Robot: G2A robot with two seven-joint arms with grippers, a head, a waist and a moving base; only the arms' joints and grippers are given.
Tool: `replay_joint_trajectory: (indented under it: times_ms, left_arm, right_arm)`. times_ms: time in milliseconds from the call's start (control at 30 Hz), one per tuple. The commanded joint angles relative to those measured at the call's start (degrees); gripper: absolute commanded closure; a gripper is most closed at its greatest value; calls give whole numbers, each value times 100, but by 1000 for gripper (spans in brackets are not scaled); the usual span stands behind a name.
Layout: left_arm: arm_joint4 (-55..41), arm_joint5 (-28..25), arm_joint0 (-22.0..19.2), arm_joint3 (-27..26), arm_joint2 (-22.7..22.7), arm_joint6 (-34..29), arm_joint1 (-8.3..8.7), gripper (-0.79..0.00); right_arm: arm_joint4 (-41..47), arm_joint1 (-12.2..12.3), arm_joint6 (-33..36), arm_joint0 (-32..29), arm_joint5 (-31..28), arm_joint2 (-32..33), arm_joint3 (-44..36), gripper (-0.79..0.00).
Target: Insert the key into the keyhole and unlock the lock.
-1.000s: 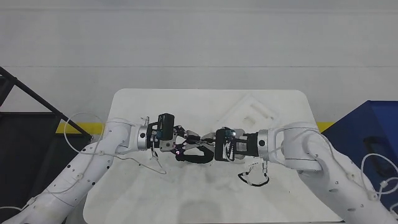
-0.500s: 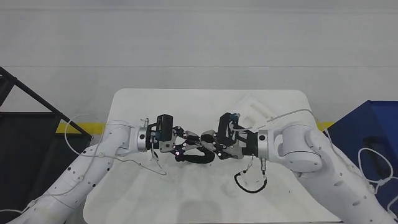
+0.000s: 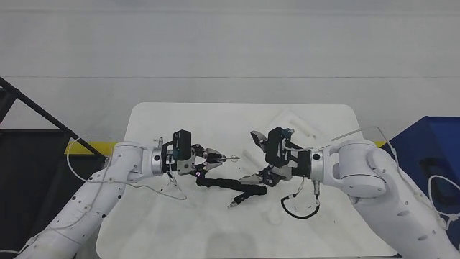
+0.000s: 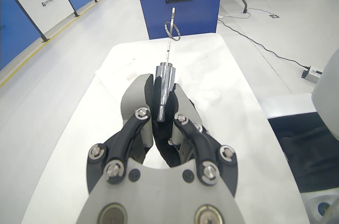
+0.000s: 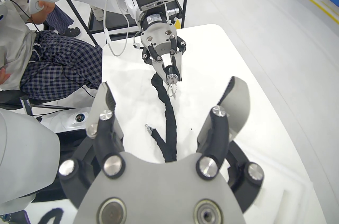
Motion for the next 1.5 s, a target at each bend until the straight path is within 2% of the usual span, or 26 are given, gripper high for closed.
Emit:
replay_joint_trajectory:
  times_ms: [0, 100, 267, 300, 333, 367, 467, 633, 767, 967, 1200, 1467]
  left_arm:
    - [-37, -56, 56, 77, -52, -286, 20, 0]
    - [-209, -56, 125, 147, -6, -777, 35, 0]
    - [-545, 2, -13, 338, 227, -1764, -12, 0]
    - [-623, 71, -53, 384, 295, -1976, -38, -194]
    - [-712, 125, -102, 424, 371, -2177, -67, -616]
    - [-817, 160, -152, 465, 447, -2355, -97, -785]
    - [-1227, 168, -326, 611, 645, -2822, -182, -785]
    - [-1725, 201, -585, 779, 794, -3221, -281, -785]
    - [-2018, 39, -774, 814, 730, -3171, -311, -785]
    - [-2206, -56, -1042, 732, 514, -2928, -284, -785]
    - [-2852, -56, -1583, 614, 666, -3179, -99, -785]
    - [-4119, -56, -2409, 583, 777, -4246, 290, -785]
  right_arm:
    - [-10, 19, 25, -62, -38, 54, -2, -785]
    - [-9, 37, 44, -124, -76, 97, 34, -785]
    - [-23, 52, 73, -165, -83, 120, 92, -785]
    - [-32, 55, 78, -172, -79, 121, 102, -785]
    - [-42, 57, 85, -179, -72, 124, 107, -785]
    - [-43, 60, 84, -189, -60, 129, 120, -785]
    - [-51, 71, 108, -216, -54, 156, 190, -785]
    - [-10, 85, 123, -225, -118, 176, 356, -785]
    - [-12, 79, 118, -148, -230, 128, 519, -785]
    - [64, 30, 67, 301, -796, -65, 1006, -785]
    - [324, -51, 71, 1100, -1250, -240, 1718, -785]
    - [779, -89, 231, 1806, -1425, -299, 2175, -785]
